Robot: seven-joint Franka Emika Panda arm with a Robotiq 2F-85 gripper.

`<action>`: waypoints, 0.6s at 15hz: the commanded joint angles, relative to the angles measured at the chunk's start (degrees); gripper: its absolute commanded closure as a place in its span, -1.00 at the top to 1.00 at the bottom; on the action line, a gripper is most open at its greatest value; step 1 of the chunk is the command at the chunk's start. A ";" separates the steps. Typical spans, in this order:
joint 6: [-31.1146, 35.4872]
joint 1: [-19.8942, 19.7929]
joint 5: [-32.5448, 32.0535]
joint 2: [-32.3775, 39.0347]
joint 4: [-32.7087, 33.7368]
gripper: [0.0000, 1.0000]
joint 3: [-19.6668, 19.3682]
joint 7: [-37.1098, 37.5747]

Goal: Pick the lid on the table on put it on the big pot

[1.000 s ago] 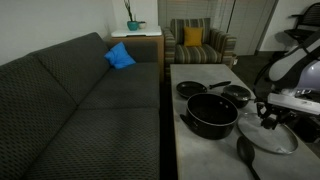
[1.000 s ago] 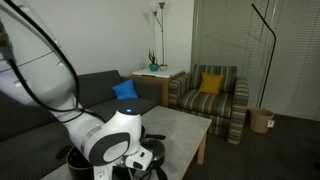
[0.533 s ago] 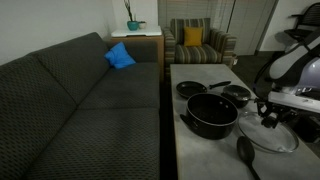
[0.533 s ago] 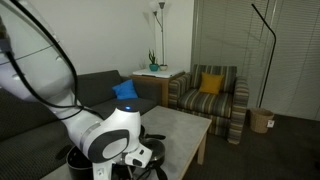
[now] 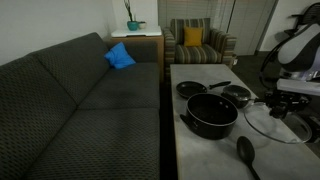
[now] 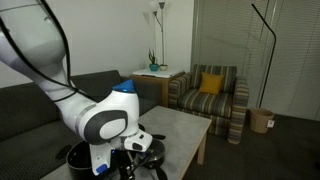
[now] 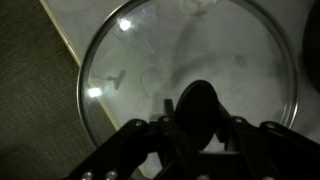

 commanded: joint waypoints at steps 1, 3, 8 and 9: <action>-0.22 2.29 -1.72 -6.69 -7.27 -0.72 -1.88 0.26; -0.11 3.47 -2.69 -8.44 -9.03 -0.72 -2.46 0.31; 0.92 6.38 -5.14 -12.62 -13.20 -0.72 -3.42 -0.09; 0.90 6.56 -5.52 -13.34 -13.61 -0.72 -3.13 -0.63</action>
